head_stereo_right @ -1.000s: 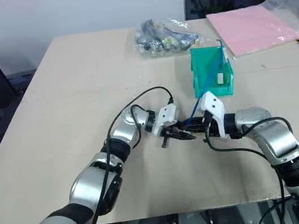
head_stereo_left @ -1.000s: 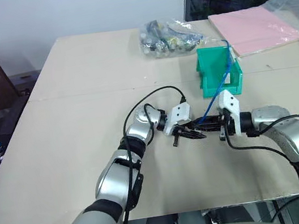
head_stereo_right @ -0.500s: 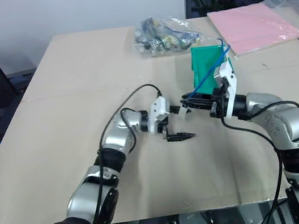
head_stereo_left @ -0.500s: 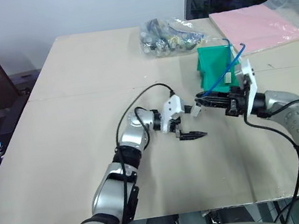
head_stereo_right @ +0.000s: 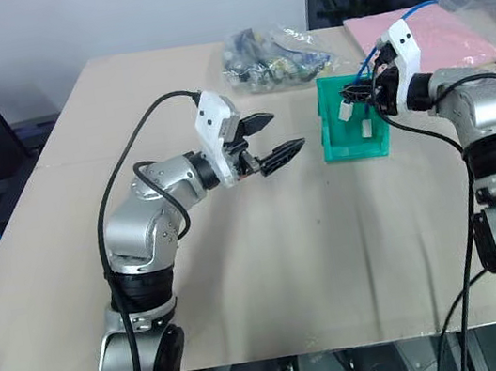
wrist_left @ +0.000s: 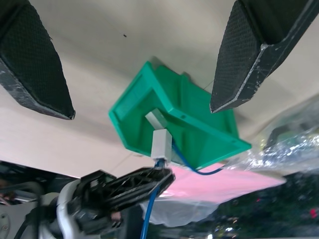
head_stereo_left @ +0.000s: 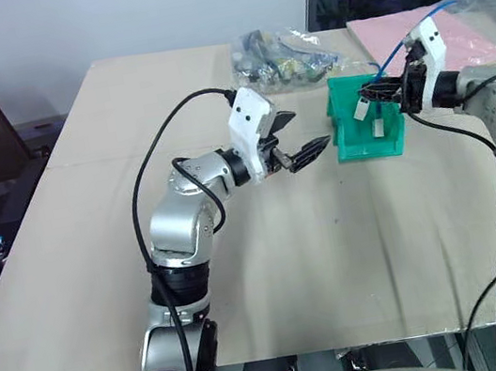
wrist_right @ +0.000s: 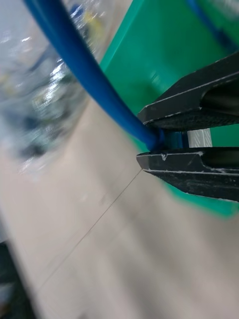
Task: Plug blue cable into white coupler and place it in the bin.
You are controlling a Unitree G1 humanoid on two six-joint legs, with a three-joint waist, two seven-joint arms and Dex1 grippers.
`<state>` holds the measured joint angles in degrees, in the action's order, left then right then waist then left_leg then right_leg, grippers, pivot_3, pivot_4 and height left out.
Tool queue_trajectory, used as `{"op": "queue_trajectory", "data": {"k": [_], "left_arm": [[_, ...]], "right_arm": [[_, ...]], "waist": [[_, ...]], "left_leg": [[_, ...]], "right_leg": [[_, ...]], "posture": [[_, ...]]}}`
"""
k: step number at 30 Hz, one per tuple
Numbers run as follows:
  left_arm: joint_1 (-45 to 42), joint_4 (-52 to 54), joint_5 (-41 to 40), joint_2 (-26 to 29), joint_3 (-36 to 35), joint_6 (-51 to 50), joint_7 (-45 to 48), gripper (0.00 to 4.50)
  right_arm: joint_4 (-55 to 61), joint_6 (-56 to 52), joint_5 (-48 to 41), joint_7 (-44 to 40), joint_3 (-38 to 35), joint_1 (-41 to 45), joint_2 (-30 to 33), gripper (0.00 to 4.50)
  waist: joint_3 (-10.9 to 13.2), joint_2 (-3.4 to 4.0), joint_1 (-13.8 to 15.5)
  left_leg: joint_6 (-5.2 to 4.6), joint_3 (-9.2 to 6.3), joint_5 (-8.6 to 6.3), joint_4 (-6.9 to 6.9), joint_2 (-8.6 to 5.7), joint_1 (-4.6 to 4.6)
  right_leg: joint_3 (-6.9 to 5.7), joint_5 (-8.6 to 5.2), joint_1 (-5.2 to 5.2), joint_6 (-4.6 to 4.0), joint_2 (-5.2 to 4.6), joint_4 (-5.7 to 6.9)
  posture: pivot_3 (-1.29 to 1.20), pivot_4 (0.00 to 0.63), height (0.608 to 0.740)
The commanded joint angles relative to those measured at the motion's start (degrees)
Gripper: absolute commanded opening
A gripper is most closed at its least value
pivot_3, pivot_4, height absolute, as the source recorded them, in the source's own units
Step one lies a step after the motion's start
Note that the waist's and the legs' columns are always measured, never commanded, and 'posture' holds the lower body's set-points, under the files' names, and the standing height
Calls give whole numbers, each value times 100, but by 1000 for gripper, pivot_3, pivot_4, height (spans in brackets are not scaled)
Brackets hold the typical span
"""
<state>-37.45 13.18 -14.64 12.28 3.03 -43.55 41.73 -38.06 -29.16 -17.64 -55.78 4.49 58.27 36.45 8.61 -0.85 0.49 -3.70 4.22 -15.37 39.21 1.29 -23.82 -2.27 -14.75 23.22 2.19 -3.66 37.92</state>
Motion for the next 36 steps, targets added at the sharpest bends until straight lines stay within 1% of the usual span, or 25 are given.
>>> {"op": "queue_trajectory", "data": {"k": [1, 2, 4, 6, 7, 8, 10, 12, 15, 17, 19, 23, 25, 27, 29, 30, 31, 33, 35, 36], "left_arm": [[-107, 316, -151, -16, 44, -116, -274, 4500], [-106, 326, -166, 1, 66, -118, -306, 4500], [-102, 347, -198, 27, 100, -113, -370, 4500], [-91, 383, -246, 58, 122, -102, -413, 4500], [-85, 398, -276, 66, 128, -92, -425, 4500], [-75, 416, -302, 80, 142, -68, -426, 4500], [-35, 447, -334, 131, 181, 5, -411, 4500], [54, 501, -388, 190, 186, 62, -402, 4500], [339, 585, -350, 351, 199, 272, -407, 4500], [644, 684, -358, 428, 133, 586, -382, 4500], [1029, 790, -406, 478, -3, 862, -403, 4500], [1914, 1004, -539, 740, -278, 1194, -286, 4500], [2420, 1070, -536, 939, -366, 1348, -228, 4500], [2921, 1093, -506, 1097, -440, 1508, -220, 4500], [3419, 1087, -555, 1066, -546, 1643, -310, 4500], [3620, 1054, -435, 1079, -521, 1799, -379, 4500], [3817, 985, -238, 1099, -447, 2028, -456, 4500], [4178, 798, 86, 1065, -315, 2395, -658, 4500], [4501, 847, 156, 1000, -233, 2565, -730, 4500], [4608, 933, 127, 986, -217, 2603, -734, 4500]], "right_arm": [[-1069, 1048, 704, 223, 185, 609, -183, 1090], [-1336, 1295, 811, 395, 144, 733, -234, 1447], [-1777, 1715, 931, 879, -54, 983, -299, 2456], [-2023, 2164, 1109, 1589, -238, 1116, -163, 3369], [-2064, 2302, 1190, 1754, -274, 1106, -72, 4015], [-2029, 2379, 1268, 1785, -282, 1043, 38, 4431], [-1648, 2349, 1333, 1567, -292, 750, 316, 4431], [-864, 1951, 1145, 1245, -447, 224, 620, 4431], [815, 1285, 617, 823, -877, -1020, 993, 4431], [1991, 686, -118, 695, -1430, -1905, 930, 4431], [3024, 370, -786, 655, -1984, -2796, 743, 4431], [4369, 302, -1432, 639, -2590, -4418, 363, 4431], [4770, 437, -1567, 656, -2747, -5141, 125, 4431], [5061, 803, -1617, 354, -2766, -5855, -73, 4431], [5165, 1084, -1444, 106, -2647, -6583, -138, 4431], [5136, 1341, -1279, -5, -2578, -6870, -156, 4431], [5061, 1595, -1181, -124, -2537, -7103, -206, 4431], [4958, 1775, -1207, -165, -2545, -7393, -327, 4431], [4864, 1839, -1463, -115, -2698, -7446, -545, 4431], [4784, 2000, -1401, -165, -2712, -7476, -569, 4431]], "waist": [[2, 2, -7], [3, 5, -15], [11, 13, -15], [17, 19, 12], [18, 19, 24], [18, 20, 36], [18, 20, 41], [17, 19, 42], [17, 20, 26], [18, 24, -11], [20, 30, -37], [16, 36, -25], [16, 36, -19], [16, 36, 3], [14, 39, 18], [14, 38, 24], [11, 36, 42], [11, 35, 38], [10, 36, 20], [8, 38, 11]], "left_leg": [[1, 0, 0, 0, 1, 0], [2, 1, 1, -1, 1, -1], [4, 4, 2, -2, 1, -3], [6, 5, 4, -2, 0, -4], [7, 6, 4, -2, 0, -5], [8, 5, 4, -1, -1, -5], [8, 5, 4, -1, -3, -7], [8, 4, 4, -1, -3, -9], [8, 3, 4, -4, -1, -8], [9, 2, 4, -9, 4, -4], [20, 4, 11, -14, 6, 3], [30, -4, 17, -16, 14, 14], [29, -8, 16, -21, 14, 22], [27, -7, 14, -20, 11, 23], [1, -6, 0, -13, 4, 22], [-1, -5, -2, -12, 4, 23], [-4, -5, -4, -6, 3, 19], [-11, -5, -8, -6, 3, 23], [-12, -4, -9, -6, 3, 23], [-11, -3, -9, -5, 4, 26]], "right_leg": [[0, 0, 1, 0, 1, -1], [0, 0, 1, 0, 1, -1], [1, 0, 4, 0, -2, -2], [2, 0, 4, 0, -7, -2], [1, 0, 4, 0, -17, -4], [0, 0, 4, 0, -30, -5], [-4, -1, 3, 1, -32, -9], [-4, -1, 0, 1, -32, -15], [-3, -1, -3, 3, -34, -17], [-3, -2, -3, 3, -32, -15], [1, -2, -1, 3, -30, -6], [-2, -1, -3, 1, -23, 10], [-5, -1, -12, 1, -24, 7], [-2, -1, -14, 0, -31, 6], [1, -1, -16, 0, -39, 2], [2, -1, -17, 0, -40, 2], [2, -1, -16, -1, -43, -2], [0, -3, -24, -3, -46, -8], [4, -3, -21, -11, -49, -10], [7, -4, -21, -25, -50, -10]], "posture": [[0, 150, 740], [0, 150, 740], [0, 150, 740], [0, 150, 740], [0, 150, 740], [0, 150, 740], [0, 150, 740], [0, 150, 740], [0, 150, 740], [0, 150, 740], [0, 150, 740], [0, 150, 740], [0, 150, 740], [0, 150, 740], [0, 150, 740], [0, 150, 740], [0, 150, 740], [0, 150, 740], [0, 150, 740], [0, 150, 740]]}}
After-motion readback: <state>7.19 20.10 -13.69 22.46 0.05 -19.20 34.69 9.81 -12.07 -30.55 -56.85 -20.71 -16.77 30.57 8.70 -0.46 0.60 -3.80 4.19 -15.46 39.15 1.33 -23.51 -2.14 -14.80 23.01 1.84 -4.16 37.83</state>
